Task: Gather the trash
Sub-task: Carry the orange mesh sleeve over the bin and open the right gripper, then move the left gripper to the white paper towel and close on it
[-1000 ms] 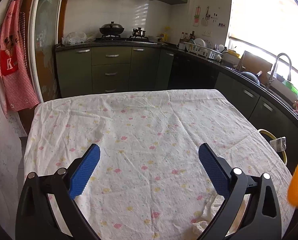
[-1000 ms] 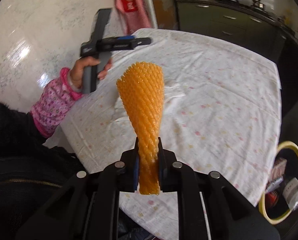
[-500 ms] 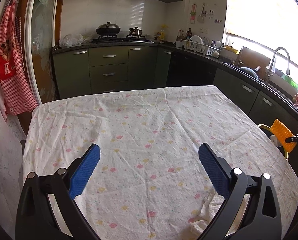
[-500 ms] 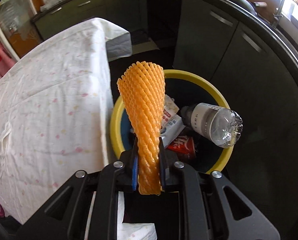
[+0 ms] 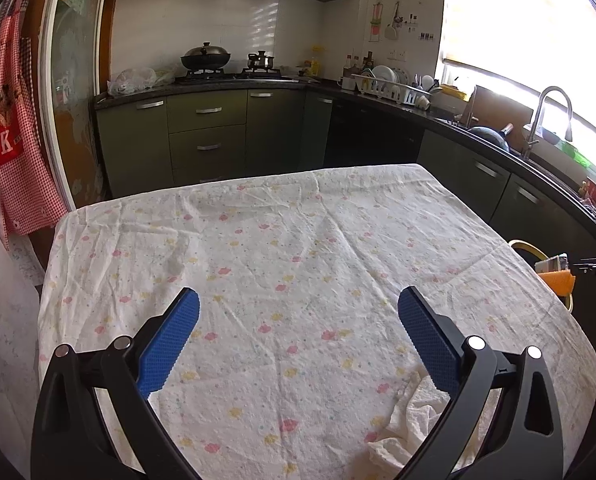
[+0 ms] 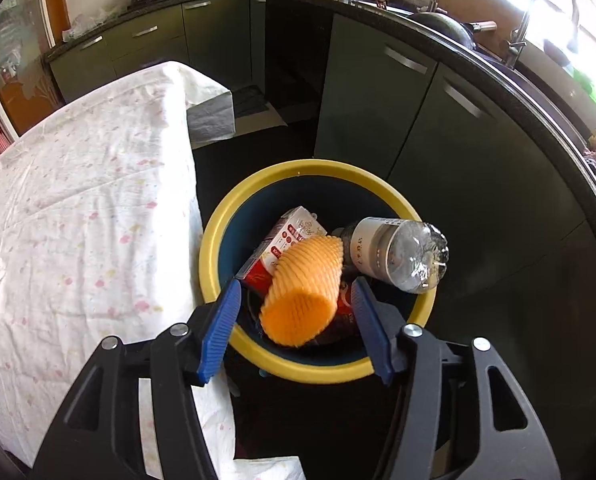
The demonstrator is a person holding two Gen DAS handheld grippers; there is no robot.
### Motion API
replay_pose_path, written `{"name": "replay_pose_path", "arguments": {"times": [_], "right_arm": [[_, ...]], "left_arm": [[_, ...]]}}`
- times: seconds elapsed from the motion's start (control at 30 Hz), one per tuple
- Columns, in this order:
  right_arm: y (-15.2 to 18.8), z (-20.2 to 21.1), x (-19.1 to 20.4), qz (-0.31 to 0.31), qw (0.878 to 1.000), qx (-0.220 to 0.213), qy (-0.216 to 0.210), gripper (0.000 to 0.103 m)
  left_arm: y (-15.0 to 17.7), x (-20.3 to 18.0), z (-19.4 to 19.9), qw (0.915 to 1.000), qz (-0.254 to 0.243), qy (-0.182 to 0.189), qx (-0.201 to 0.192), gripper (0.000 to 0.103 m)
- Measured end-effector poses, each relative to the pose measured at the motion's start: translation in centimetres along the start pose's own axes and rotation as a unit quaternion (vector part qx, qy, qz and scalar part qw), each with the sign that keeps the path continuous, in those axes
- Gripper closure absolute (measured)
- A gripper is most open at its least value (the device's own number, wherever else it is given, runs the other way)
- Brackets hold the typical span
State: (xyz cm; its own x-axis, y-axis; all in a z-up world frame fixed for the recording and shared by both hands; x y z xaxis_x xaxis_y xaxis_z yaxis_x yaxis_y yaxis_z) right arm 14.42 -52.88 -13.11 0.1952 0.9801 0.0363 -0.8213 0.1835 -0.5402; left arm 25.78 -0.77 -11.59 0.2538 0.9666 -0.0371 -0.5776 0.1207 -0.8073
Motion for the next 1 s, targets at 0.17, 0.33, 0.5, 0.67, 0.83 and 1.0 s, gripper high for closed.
{"name": "replay_pose_path", "arguments": {"times": [0.17, 0.33, 0.5, 0.67, 0.83, 1.0], "right_arm": [[1.9, 1.6, -0.4, -0.022, 1.000, -0.013, -0.011, 0.048], [2.4, 2.9, -1.9, -0.051, 0.998, -0.034, -0.010, 0.048], [3.0, 3.8, -2.6, -0.062, 0.997, -0.047, -0.023, 0.047], [3.3, 3.6, -2.1, -0.059, 0.996, -0.051, -0.047, 0.047], [3.4, 3.4, -1.8, -0.055, 0.995, -0.055, -0.067, 0.044], [3.8, 3.1, -1.8, -0.058, 0.994, -0.053, -0.077, 0.044]], "left_arm": [[0.2, -0.7, -0.2, 0.9999, -0.011, 0.006, 0.004, 0.005], [-0.1, -1.2, 0.1, 0.9998, -0.015, 0.009, 0.008, 0.005], [-0.7, -2.6, 1.3, 0.9980, -0.008, 0.054, 0.033, 0.005], [0.3, -5.3, 2.7, 0.9922, -0.038, 0.085, 0.083, 0.005], [3.0, -8.8, 3.5, 0.9821, -0.092, 0.104, 0.127, 0.005], [5.5, -10.9, 2.8, 0.9726, -0.126, 0.109, 0.162, 0.005]]}}
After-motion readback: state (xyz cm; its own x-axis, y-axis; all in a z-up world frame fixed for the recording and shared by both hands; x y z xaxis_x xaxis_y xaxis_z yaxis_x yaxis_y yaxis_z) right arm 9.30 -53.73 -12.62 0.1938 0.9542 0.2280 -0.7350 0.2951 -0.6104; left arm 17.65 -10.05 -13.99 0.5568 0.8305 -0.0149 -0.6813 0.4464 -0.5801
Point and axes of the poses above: each gripper's, at about its wrist camera, not at the fingertips, and z roughly against the way its jaws point, x to its left, y to its underside, the point moved 4 cm from there along -z, roughly the way its jaws point, and after that the axes turned 6 degrees about -y, right-handed, at the moved point
